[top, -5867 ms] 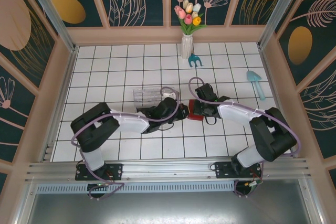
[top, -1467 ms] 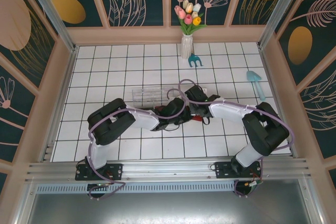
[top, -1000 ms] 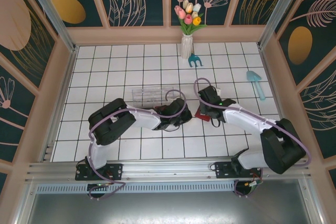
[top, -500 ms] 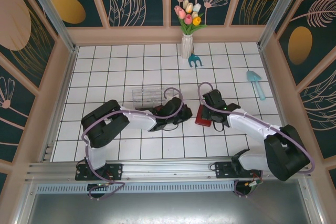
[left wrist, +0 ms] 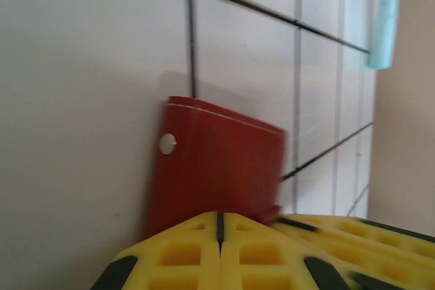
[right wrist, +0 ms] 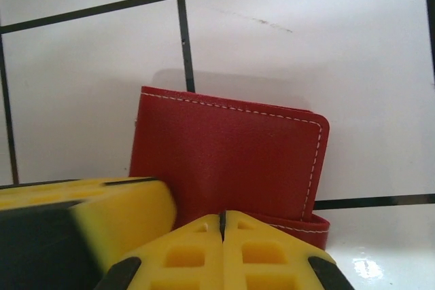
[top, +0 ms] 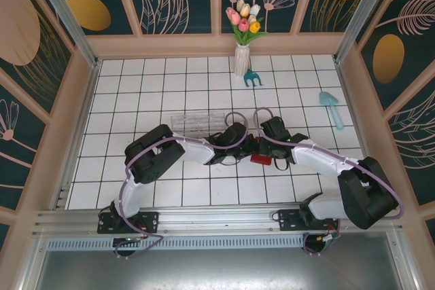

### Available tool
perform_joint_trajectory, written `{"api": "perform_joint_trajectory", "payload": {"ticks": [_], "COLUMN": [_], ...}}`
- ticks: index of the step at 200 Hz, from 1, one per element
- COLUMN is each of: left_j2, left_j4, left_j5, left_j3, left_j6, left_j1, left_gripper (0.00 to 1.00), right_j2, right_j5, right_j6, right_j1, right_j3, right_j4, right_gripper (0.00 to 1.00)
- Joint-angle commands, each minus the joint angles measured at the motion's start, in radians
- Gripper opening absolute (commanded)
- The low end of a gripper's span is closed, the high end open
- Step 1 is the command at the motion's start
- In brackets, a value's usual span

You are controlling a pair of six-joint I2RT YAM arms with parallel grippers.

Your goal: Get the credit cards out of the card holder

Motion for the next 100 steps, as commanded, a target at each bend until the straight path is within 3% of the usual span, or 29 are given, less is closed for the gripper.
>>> {"api": "perform_joint_trajectory", "payload": {"ticks": [1, 35, 59, 100], "left_j2": [0.059, 0.097, 0.092, 0.103], "left_j4": [-0.161, -0.283, -0.263, -0.251], "left_j5": [0.034, 0.008, -0.003, 0.000], "left_j3": [0.018, 0.053, 0.007, -0.007], "left_j6": [-0.050, -0.076, -0.115, -0.135], "left_j1": [-0.009, -0.008, -0.002, 0.000], "left_gripper": [0.00, 0.00, 0.00, 0.00], "right_j2": [-0.008, -0.024, -0.053, -0.126], "right_j5": [-0.018, 0.034, 0.120, 0.146], "right_j6": [-0.004, 0.025, 0.053, 0.068], "right_j1": [0.008, -0.001, -0.049, -0.092], "right_j3": [0.007, 0.007, -0.002, -0.036], "right_j4": [0.037, -0.008, -0.062, -0.084], "right_gripper": [0.00, 0.00, 0.00, 0.00]}}
